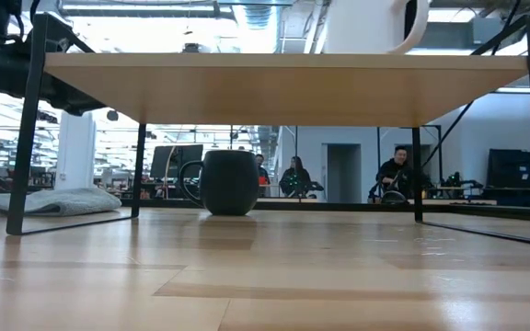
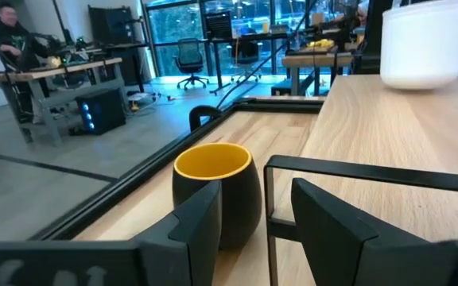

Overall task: Stack small to large cups/mugs on shelf
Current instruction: Put the white mug on the shelf

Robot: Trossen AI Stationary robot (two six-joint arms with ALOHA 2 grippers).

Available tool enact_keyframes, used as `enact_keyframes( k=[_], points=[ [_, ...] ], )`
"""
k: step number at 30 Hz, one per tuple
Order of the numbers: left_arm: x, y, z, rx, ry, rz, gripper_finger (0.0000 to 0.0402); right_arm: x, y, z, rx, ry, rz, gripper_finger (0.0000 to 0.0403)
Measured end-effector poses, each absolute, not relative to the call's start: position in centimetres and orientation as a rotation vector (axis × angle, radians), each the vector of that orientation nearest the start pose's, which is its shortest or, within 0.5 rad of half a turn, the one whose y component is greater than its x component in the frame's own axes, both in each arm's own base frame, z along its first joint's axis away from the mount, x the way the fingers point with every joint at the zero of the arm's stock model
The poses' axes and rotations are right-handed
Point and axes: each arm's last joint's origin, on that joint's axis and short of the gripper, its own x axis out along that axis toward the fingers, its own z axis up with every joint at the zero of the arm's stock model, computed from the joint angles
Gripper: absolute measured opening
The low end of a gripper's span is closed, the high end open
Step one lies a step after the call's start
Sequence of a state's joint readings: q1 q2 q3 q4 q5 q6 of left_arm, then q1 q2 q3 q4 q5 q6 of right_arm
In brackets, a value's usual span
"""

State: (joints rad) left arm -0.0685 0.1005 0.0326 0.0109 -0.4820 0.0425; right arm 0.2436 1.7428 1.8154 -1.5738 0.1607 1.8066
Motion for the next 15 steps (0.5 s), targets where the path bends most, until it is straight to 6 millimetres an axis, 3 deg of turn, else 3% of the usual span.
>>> enact_keyframes(
  k=[15],
  points=[
    [9.98,0.66,16.79,0.057,0.064,0.412,0.0146,30.52,7.06,34.25,1.194,1.012,-1.232,0.0013]
  ],
)
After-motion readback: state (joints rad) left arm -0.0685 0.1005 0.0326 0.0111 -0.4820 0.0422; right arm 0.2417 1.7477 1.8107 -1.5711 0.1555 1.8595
